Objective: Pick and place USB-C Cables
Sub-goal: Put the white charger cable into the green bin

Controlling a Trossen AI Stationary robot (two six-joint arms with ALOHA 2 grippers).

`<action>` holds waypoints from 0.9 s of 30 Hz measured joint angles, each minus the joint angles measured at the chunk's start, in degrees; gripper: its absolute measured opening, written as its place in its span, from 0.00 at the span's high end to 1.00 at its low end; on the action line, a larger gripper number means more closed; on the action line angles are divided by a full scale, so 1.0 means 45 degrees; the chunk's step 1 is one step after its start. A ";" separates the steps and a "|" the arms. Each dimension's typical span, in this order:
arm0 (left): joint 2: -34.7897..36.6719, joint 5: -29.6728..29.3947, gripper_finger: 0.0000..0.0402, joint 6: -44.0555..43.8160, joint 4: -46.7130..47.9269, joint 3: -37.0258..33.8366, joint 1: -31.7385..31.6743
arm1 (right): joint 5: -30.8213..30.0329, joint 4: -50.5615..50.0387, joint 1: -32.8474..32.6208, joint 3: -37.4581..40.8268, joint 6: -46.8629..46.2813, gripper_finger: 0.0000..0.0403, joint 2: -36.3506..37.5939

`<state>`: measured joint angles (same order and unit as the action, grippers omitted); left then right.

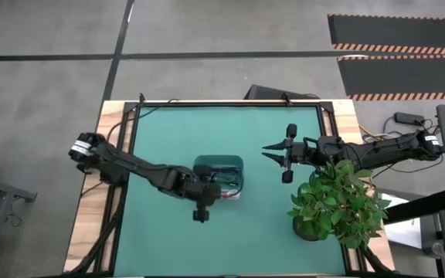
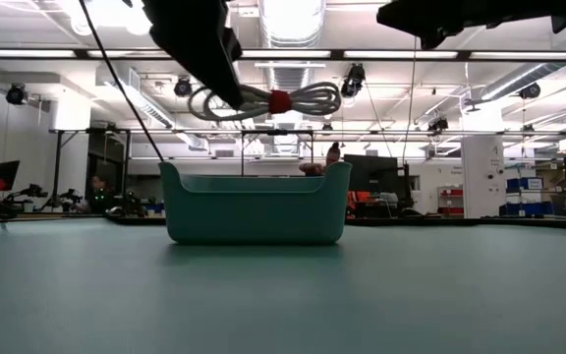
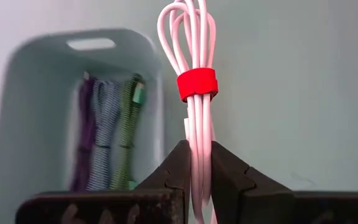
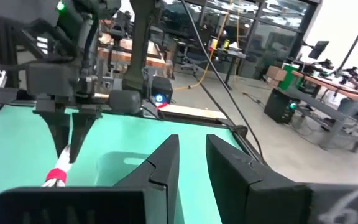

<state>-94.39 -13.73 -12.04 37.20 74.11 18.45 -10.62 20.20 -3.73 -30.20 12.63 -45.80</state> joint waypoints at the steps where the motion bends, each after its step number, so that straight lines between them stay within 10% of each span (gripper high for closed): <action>1: 0.0000 -0.0002 0.95 0.0334 -0.0019 0.0032 -0.0143 | -0.0018 -0.0059 0.0000 0.0000 0.0009 0.82 0.0004; 27: -0.0067 -0.0417 0.95 0.3561 -0.0159 -0.0871 -0.3020 | -0.0989 -0.0520 0.0000 0.0000 0.0095 0.82 0.0009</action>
<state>-94.69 -15.60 3.99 36.49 70.19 4.86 -15.07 17.86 -3.73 -30.20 13.06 -45.76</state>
